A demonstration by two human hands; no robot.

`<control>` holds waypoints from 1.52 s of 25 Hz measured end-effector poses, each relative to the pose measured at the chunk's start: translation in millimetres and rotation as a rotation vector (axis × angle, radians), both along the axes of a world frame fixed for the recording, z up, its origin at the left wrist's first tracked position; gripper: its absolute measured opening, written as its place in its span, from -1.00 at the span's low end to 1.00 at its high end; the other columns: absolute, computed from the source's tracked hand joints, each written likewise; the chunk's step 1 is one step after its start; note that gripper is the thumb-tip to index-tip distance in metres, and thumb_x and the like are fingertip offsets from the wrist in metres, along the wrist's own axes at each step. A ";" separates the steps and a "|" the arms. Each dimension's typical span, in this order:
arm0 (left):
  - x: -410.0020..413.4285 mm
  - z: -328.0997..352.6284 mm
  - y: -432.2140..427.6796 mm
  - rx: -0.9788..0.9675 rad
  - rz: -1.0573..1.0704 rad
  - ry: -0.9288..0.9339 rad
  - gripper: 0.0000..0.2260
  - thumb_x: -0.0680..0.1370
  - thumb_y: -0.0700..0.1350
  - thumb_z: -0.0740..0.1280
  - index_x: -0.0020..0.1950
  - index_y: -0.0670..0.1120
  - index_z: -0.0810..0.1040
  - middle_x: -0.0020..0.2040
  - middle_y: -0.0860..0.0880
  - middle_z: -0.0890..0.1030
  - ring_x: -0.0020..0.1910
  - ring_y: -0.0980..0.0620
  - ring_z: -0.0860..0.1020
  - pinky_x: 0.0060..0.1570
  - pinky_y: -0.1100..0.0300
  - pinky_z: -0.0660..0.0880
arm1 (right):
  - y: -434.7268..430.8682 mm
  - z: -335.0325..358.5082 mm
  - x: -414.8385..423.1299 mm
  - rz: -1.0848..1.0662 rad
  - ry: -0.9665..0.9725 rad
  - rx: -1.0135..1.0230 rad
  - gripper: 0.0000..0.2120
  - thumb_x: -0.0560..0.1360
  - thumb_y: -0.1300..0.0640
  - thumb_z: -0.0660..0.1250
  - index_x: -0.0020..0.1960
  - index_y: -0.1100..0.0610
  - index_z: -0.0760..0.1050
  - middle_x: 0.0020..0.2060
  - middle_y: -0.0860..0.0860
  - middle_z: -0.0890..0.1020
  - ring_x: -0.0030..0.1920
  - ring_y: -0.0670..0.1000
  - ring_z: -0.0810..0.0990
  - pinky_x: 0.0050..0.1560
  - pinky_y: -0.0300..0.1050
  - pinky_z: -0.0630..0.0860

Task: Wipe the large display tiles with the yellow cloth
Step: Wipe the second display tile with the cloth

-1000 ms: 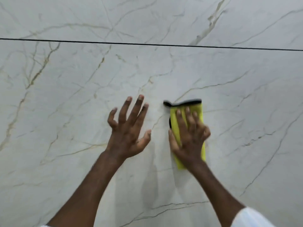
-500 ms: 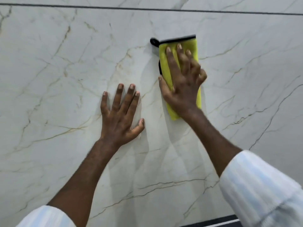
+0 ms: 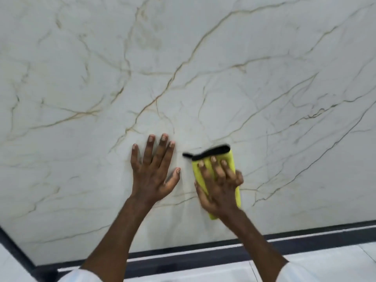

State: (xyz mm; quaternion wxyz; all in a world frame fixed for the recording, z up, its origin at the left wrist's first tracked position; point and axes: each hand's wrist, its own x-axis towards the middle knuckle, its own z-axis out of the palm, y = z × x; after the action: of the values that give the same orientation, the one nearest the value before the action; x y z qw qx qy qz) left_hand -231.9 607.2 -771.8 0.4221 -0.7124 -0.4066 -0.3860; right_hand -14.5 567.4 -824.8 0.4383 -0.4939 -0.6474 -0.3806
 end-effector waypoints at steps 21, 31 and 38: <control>56.4 -11.8 -13.0 -0.055 -0.012 -0.188 -0.40 0.65 0.02 0.20 0.61 -0.29 0.24 0.55 -0.55 0.17 0.54 -0.60 0.10 0.46 -0.47 0.05 | 0.2 -159.9 23.8 0.074 0.126 -0.084 -0.17 0.39 -0.06 0.49 0.58 -0.14 0.22 0.57 -0.04 0.17 0.53 0.10 0.13 0.32 0.26 0.23; 106.1 -63.1 0.7 0.033 0.093 0.035 -0.26 0.62 0.23 0.14 0.72 -0.03 0.01 0.73 -0.12 -0.10 0.69 -0.07 -0.21 0.60 -0.18 -0.18 | 11.7 -104.6 68.8 0.135 0.281 0.037 -0.20 0.42 -0.08 0.43 0.59 -0.21 0.19 0.55 -0.09 0.17 0.53 0.05 0.14 0.31 0.32 0.24; 106.3 -64.6 -0.3 0.058 0.093 0.071 -0.27 0.64 0.24 0.08 0.73 0.01 -0.10 0.72 0.01 -0.21 0.70 -0.08 -0.21 0.60 -0.16 -0.21 | -22.6 -218.6 106.9 0.041 0.109 -0.230 -0.04 0.26 -0.07 0.62 0.55 -0.17 0.24 0.54 -0.05 0.15 0.47 0.10 0.13 0.32 0.24 0.21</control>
State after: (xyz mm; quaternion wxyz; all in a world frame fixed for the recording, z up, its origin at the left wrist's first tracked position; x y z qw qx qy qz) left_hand -125.6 606.9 -836.4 0.4740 -0.6936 -0.4128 -0.3520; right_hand 92.5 544.8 -1043.4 0.4210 -0.5474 -0.6719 -0.2676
